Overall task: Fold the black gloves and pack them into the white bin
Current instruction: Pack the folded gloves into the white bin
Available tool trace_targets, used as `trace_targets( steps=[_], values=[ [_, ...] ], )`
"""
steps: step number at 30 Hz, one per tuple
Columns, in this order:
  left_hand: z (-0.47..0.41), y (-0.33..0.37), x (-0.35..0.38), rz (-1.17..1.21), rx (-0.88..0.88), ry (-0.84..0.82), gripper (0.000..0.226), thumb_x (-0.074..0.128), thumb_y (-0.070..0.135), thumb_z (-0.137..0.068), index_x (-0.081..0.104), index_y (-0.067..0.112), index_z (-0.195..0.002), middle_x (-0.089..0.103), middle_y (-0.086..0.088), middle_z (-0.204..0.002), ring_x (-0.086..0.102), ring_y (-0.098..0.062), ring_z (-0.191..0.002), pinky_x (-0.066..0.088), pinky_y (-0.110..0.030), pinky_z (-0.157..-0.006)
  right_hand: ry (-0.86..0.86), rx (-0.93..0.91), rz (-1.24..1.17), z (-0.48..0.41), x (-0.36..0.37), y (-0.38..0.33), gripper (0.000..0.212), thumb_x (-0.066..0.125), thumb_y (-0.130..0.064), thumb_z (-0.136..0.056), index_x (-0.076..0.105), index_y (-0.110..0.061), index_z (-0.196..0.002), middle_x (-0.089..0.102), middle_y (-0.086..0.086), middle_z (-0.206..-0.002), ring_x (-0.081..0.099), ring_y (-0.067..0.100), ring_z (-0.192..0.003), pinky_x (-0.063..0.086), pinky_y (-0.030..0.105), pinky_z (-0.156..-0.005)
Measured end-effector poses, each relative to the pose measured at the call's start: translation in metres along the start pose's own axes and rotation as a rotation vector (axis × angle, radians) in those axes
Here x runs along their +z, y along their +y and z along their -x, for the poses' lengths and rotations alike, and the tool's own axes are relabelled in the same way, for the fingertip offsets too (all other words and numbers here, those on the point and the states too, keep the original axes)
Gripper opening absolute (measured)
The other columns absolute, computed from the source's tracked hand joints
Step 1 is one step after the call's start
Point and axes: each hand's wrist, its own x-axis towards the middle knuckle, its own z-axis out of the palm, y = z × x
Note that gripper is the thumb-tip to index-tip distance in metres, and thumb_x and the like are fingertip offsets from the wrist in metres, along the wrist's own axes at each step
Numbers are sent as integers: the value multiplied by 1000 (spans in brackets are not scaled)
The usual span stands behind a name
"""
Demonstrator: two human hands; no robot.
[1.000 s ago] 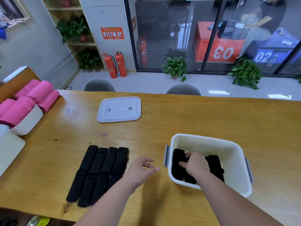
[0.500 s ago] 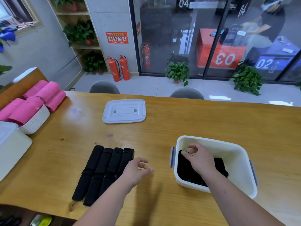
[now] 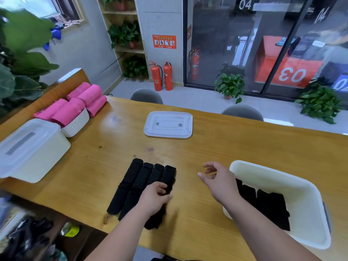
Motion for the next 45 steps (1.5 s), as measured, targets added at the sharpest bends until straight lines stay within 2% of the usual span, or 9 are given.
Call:
trace_targets(
  steps=[5,12,16,21,27,35,37,42,45],
  values=[
    [6,-21,-10,-48,-48,30,53,84,36,-90,61,30,-138,67,12,-121,63,-9,-112,52,-32,-99,-180,18,96,7,29,-2,29,82,-44,-89,64,-42,-112,67,-17,-103,66,6,-87,50,26,-68],
    [13,-40,-13,-95,-76,64,54,83,34,-91,61,27,-141,66,11,-126,63,-8,-114,52,-28,-99,-325,24,253,17,56,5,31,81,-47,-89,64,-39,-114,66,-17,-103,64,3,-89,46,22,-66],
    [15,-40,-6,-166,-63,46,55,80,32,-94,61,24,-145,64,7,-137,62,-10,-122,51,-31,-108,-414,30,339,20,67,16,33,80,-50,-88,63,-40,-115,65,-16,-104,63,5,-93,55,31,-80],
    [14,-37,8,-177,-64,58,54,76,24,-98,58,19,-149,61,2,-146,60,-13,-131,49,-30,-112,-540,56,415,27,71,24,39,77,-50,-90,62,-38,-124,62,-16,-111,62,6,-96,47,24,-73],
    [15,-29,28,-117,-66,10,51,77,24,-97,62,20,-145,67,6,-134,62,-7,-119,50,-27,-108,-642,82,465,31,70,33,45,75,-43,-94,59,-34,-135,61,-12,-119,61,10,-103,45,22,-76],
    [17,-35,26,-65,-181,29,54,76,24,-97,56,21,-147,69,6,-129,65,-14,-118,52,-30,-104,-763,123,385,35,72,36,59,68,-38,-100,46,-34,-155,55,-7,-151,59,16,-128,48,35,-109],
    [18,-36,26,-67,-181,1,53,76,25,-97,58,18,-146,68,10,-118,66,-13,-112,53,-31,-103,-802,134,354,38,75,35,64,67,-38,-100,41,-34,-158,51,-5,-156,56,17,-134,45,37,-115],
    [23,-37,31,33,-181,-57,43,78,21,-95,67,15,-136,68,11,-107,69,-14,-107,57,-37,-102,-850,153,291,43,78,36,66,67,-35,-101,40,-32,-160,49,-6,-157,54,16,-136,41,38,-119],
    [22,-41,32,165,-213,-80,38,81,18,-92,70,16,-129,75,0,-112,74,-17,-104,61,-39,-97,-843,189,232,43,76,38,63,67,-31,-100,42,-31,-159,51,-7,-156,58,15,-132,46,39,-115]
  ],
)
